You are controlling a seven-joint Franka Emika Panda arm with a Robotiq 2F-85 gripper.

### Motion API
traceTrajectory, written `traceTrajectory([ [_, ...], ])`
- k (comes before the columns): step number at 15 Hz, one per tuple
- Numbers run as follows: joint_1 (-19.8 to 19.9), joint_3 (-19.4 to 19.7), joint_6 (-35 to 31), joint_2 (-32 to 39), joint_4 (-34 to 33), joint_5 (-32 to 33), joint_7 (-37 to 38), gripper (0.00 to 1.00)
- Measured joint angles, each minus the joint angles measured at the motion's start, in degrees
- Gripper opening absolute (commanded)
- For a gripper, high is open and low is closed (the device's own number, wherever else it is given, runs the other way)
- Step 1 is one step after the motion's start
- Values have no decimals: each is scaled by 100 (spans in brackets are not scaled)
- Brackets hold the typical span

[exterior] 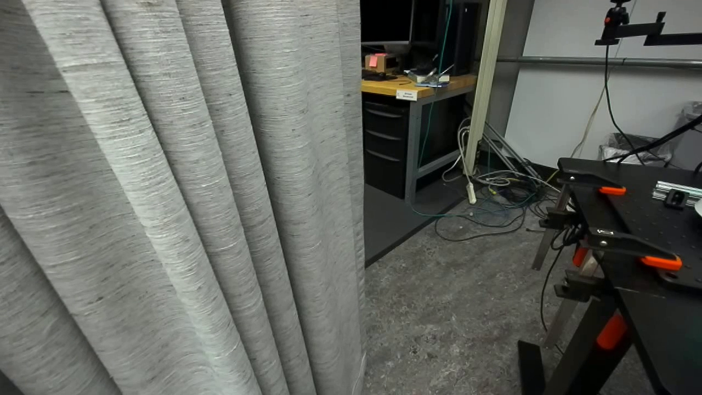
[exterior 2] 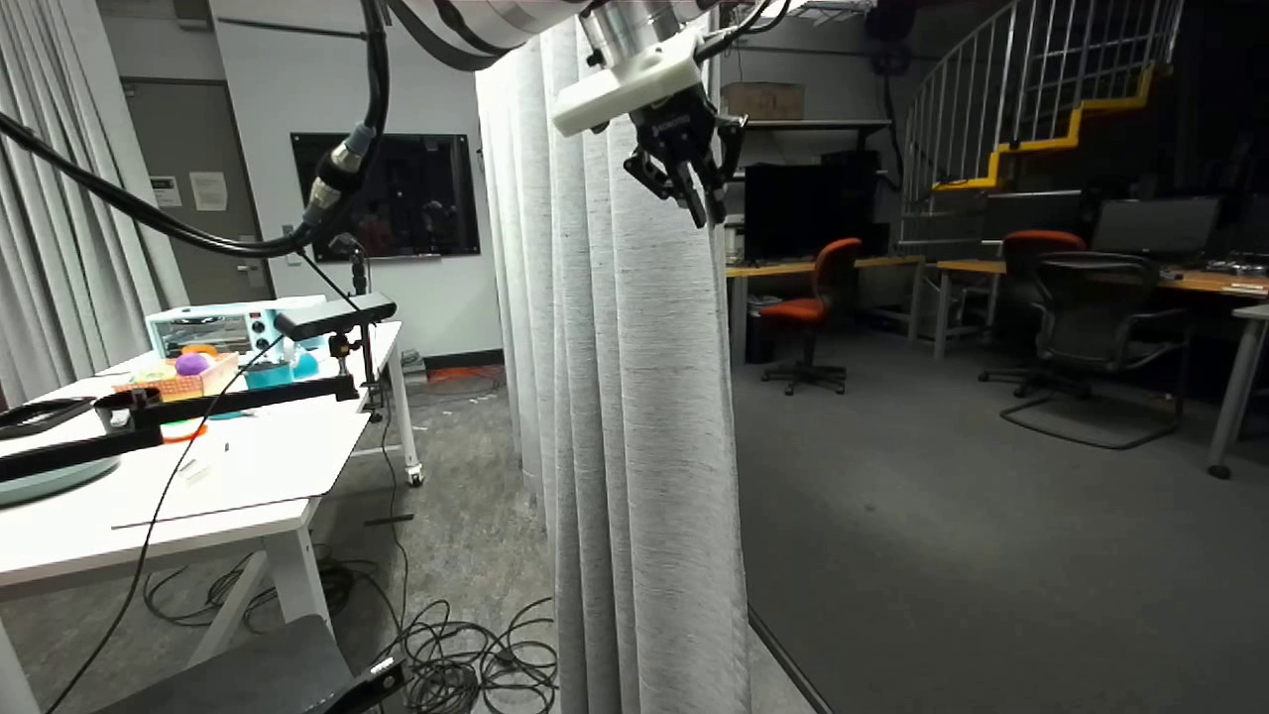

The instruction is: Pull the curtain to the right

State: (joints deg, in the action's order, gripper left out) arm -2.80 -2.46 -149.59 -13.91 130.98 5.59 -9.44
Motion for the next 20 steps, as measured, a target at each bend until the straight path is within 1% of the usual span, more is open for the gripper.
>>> traceTrajectory([
  [4, 136, 3, -7, 14, -16, 174, 126, 1],
  [9, 388, -4, -8, -35, -15, 889, 563, 1],
  [11, 541, 28, -8, -104, -15, 1061, 645, 1],
  [16, 899, 344, -8, -439, -15, 1202, 580, 1],
  [20, 1012, 811, -7, -738, -21, 1157, 264, 1],
])
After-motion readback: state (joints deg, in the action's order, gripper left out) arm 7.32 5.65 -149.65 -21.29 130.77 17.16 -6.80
